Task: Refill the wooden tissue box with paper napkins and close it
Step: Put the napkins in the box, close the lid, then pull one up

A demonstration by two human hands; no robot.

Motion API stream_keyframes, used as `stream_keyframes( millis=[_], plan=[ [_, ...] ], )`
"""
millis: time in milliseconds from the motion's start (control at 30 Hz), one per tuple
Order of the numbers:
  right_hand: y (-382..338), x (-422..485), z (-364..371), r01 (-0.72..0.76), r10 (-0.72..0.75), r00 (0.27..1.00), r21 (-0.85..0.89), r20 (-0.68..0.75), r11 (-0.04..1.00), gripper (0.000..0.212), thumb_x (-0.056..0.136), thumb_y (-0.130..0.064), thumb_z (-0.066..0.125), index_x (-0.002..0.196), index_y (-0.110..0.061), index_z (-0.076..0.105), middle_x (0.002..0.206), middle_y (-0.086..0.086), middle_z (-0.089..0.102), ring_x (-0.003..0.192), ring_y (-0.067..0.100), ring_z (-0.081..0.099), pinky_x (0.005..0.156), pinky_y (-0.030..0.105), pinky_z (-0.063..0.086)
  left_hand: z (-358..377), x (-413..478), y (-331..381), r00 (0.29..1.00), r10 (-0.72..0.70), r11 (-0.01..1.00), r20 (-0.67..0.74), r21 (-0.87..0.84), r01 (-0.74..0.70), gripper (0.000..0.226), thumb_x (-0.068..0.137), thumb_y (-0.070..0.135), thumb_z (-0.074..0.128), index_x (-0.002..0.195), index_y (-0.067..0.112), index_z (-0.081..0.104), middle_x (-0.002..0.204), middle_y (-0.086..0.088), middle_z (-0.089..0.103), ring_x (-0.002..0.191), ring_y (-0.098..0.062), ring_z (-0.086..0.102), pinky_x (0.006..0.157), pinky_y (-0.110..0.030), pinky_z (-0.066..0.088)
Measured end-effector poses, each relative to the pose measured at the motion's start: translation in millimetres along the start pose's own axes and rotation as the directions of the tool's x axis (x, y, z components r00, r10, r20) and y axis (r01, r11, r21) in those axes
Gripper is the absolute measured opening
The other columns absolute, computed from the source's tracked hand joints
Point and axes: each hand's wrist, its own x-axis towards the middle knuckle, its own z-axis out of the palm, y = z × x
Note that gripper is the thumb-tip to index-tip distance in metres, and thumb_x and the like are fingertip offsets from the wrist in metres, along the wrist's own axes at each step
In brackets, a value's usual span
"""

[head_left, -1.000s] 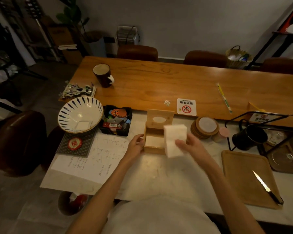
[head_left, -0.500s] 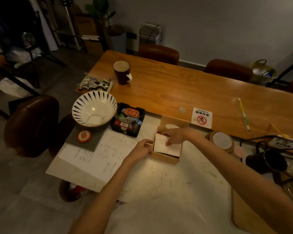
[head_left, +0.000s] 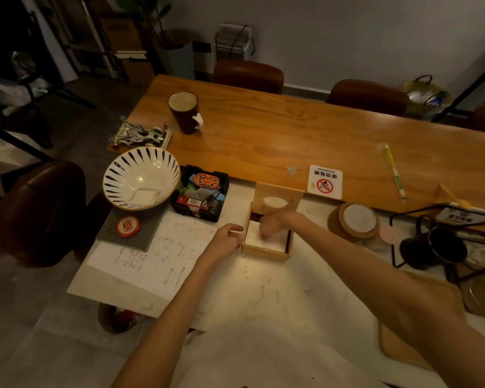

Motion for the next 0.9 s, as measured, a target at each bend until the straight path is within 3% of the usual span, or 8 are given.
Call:
stream_keyframes(
  millis=[67, 100, 267, 367, 400, 533, 667, 900],
  plan=[
    [0.5, 6.2, 1.4, 0.006, -0.006, 1.0, -0.02, 0.001, 1.0, 0.021, 0.099, -0.018, 0.042, 0.085, -0.008, 0.053, 0.087, 0.003, 0.053, 0.097, 0.024, 0.049, 0.096, 0.037, 0.041, 0.8, -0.2, 0.5, 1.0, 0.007, 1.0, -0.011, 0.009, -0.007, 0.032, 0.098, 0.013, 0.053, 0.13, 0.014, 0.055, 0.102, -0.004, 0.061, 0.086, -0.01, 0.058, 0.068, -0.02, 0.045],
    [1.0, 8.2, 1.1, 0.001, -0.001, 1.0, 0.006, 0.009, 1.0, 0.019, 0.099, -0.018, 0.043, 0.085, -0.008, 0.052, 0.089, 0.005, 0.053, 0.094, 0.023, 0.049, 0.096, 0.038, 0.042, 1.1, -0.8, 1.0, 1.0, 0.01, 1.0, -0.015, 0.015, -0.01, 0.032, 0.098, 0.013, 0.052, 0.129, 0.014, 0.055, 0.103, -0.003, 0.061, 0.085, -0.009, 0.057, 0.067, -0.019, 0.045],
    [-0.5, 6.2, -2.3, 0.023, -0.025, 0.999, 0.096, 0.023, 0.995, 0.031, 0.097, -0.019, 0.049, 0.122, -0.003, 0.055, 0.12, 0.012, 0.053, 0.113, 0.028, 0.05, 0.101, 0.037, 0.038, 2.7, -2.2, 1.9, 1.0, 0.006, 1.0, -0.019, 0.013, -0.006, 0.032, 0.098, 0.014, 0.052, 0.13, 0.013, 0.055, 0.112, -0.006, 0.062, 0.096, -0.017, 0.06, 0.067, -0.02, 0.044],
    [-0.4, 11.6, 3.4, -0.035, 0.036, 0.999, 0.114, -0.005, 0.993, 0.015, 0.092, -0.022, 0.047, 0.09, -0.012, 0.057, 0.106, 0.01, 0.052, 0.102, 0.026, 0.049, 0.09, 0.035, 0.039, 3.9, -1.8, 1.1, 1.0, 0.006, 1.0, -0.018, 0.026, -0.006, 0.033, 0.097, 0.014, 0.051, 0.13, 0.014, 0.055, 0.119, -0.01, 0.063, 0.105, -0.022, 0.061, 0.069, -0.023, 0.044],
    [-0.8, 12.3, 4.4, -0.045, 0.047, 0.999, 0.139, -0.013, 0.989, 0.017, 0.091, -0.026, 0.046, 0.091, -0.012, 0.056, 0.107, 0.009, 0.052, 0.103, 0.026, 0.049, 0.09, 0.035, 0.039, 4.2, -1.4, 1.3, 1.0, 0.009, 0.999, -0.018, 0.033, -0.008, 0.033, 0.097, 0.015, 0.051, 0.13, 0.014, 0.055, 0.12, -0.01, 0.063, 0.107, -0.023, 0.061, 0.071, -0.024, 0.045],
    [-5.1, 5.5, 10.6, -0.089, 0.105, 0.992, 0.216, -0.065, 0.972, 0.052, 0.088, -0.039, 0.051, 0.133, -0.014, 0.046, 0.13, 0.007, 0.05, 0.121, 0.028, 0.048, 0.097, 0.036, 0.04, 4.8, -1.0, 2.4, 0.999, 0.013, 0.998, -0.029, 0.054, -0.012, 0.033, 0.097, 0.013, 0.051, 0.129, 0.013, 0.055, 0.119, -0.011, 0.064, 0.106, -0.024, 0.062, 0.075, -0.028, 0.045],
    [-5.5, 3.6, 22.5, -0.079, 0.115, 0.981, 0.218, -0.158, 0.973, 0.039, 0.087, -0.03, 0.055, 0.122, -0.012, 0.052, 0.114, 0.007, 0.058, 0.098, 0.024, 0.054, 0.083, 0.033, 0.046, 6.5, 0.3, 3.5, 0.999, 0.013, 0.998, -0.032, 0.066, -0.011, 0.031, 0.096, 0.01, 0.05, 0.127, 0.012, 0.055, 0.119, -0.013, 0.064, 0.1, -0.023, 0.062, 0.065, -0.024, 0.045],
    [-2.9, -1.5, 24.0, -0.059, 0.112, 0.979, 0.291, -0.168, 0.955, 0.044, 0.089, -0.028, 0.051, 0.131, -0.014, 0.049, 0.129, 0.008, 0.056, 0.114, 0.028, 0.055, 0.094, 0.037, 0.048, 6.5, 2.1, 1.5, 1.0, 0.014, 0.998, -0.027, 0.066, -0.012, 0.032, 0.097, 0.013, 0.05, 0.129, 0.013, 0.054, 0.12, -0.01, 0.062, 0.105, -0.024, 0.062, 0.068, -0.025, 0.045]
  ],
)
